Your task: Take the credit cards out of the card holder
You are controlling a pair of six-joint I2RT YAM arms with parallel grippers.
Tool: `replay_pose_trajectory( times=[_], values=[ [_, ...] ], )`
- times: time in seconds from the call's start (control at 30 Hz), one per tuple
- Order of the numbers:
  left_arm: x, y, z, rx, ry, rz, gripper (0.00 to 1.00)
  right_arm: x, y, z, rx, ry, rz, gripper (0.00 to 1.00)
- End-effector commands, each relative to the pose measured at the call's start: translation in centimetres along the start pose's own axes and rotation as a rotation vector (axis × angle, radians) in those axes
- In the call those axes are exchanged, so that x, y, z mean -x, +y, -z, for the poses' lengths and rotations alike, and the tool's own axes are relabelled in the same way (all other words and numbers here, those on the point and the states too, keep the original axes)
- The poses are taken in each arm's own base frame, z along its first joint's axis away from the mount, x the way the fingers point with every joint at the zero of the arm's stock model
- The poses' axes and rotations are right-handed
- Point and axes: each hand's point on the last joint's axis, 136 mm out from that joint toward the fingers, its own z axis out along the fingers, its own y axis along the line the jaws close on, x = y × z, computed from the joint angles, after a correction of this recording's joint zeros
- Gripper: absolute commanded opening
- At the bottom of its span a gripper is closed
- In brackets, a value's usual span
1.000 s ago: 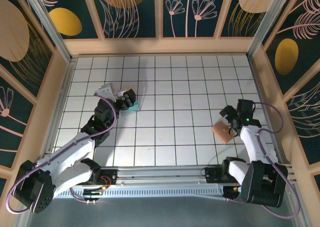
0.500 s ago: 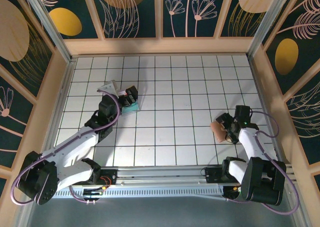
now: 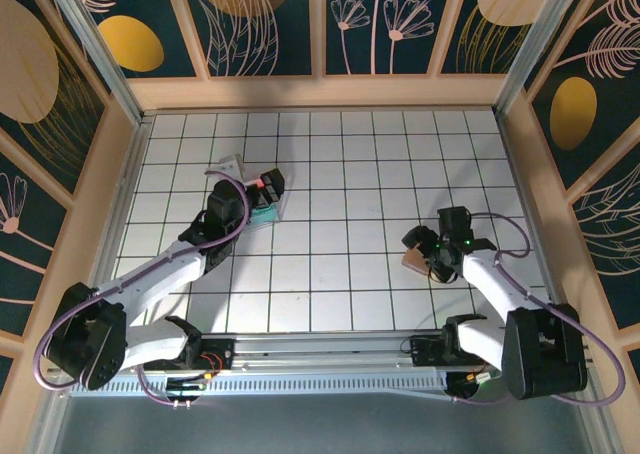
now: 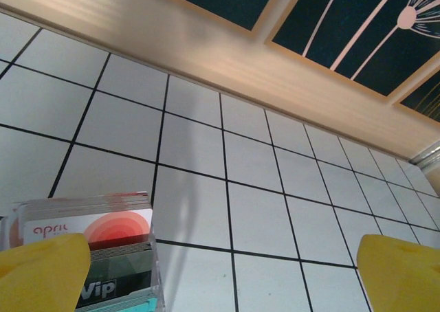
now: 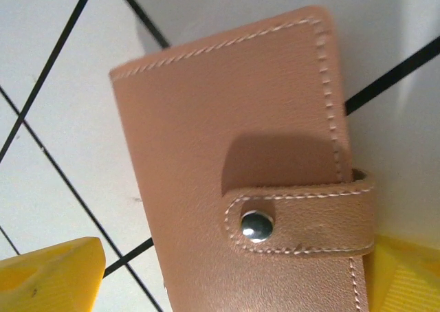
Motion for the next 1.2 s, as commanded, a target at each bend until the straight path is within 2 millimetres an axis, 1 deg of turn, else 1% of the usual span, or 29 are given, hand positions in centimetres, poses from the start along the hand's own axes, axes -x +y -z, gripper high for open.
replay_pose_trajectory(
  times=[0.0,0.1,0.2,0.3,0.4,0.53,0.73,0.87,0.93,1.07,1.17],
  values=[
    [1.4,-2.0,-0.2,-0.068,-0.028,0.035,0.99,0.9,0.9,0.9,-0.010,-0.036,0.009,0.91],
    [1.3,-2.5,-0.6,-0.084,-0.012,0.033,0.99,1.6,0.8,1.4,-0.018,-0.066,0.030,0.91],
    [1.0,-2.9,-0.9,-0.103,0.005,0.031,0.99,1.8,0.3,1.0,-0.050,-0.066,0.045,0.92],
    [0.7,-3.3,-1.1,-0.121,0.022,0.031,0.99,2.1,0.3,0.6,-0.059,-0.065,0.067,0.95],
    [0.6,-3.4,-1.3,-0.124,0.028,0.032,0.99,2.7,0.5,0.4,-0.078,-0.075,0.090,0.96],
    [0.3,-3.6,-1.6,-0.128,0.042,0.034,0.99,3.7,0.1,0.2,-0.134,-0.104,0.113,0.96],
    [-0.6,-3.6,-2.1,-0.130,0.072,0.035,0.99,4.8,0.7,-1.0,-0.146,-0.098,0.155,0.96],
    [-0.7,-3.6,-2.2,-0.127,0.072,0.037,0.99,4.8,1.2,-2.0,-0.142,-0.068,0.177,0.96],
    [-0.7,-3.5,-2.2,-0.122,0.072,0.037,0.99,4.7,1.2,-2.4,-0.144,-0.055,0.182,0.94],
    [-1.0,-3.3,-2.3,-0.119,0.079,0.036,0.99,4.4,1.3,-3.1,-0.149,-0.024,0.198,0.88],
    [-1.1,-3.4,-2.4,-0.119,0.085,0.034,0.99,4.2,1.3,-3.3,-0.156,-0.009,0.209,0.85]
  ],
)
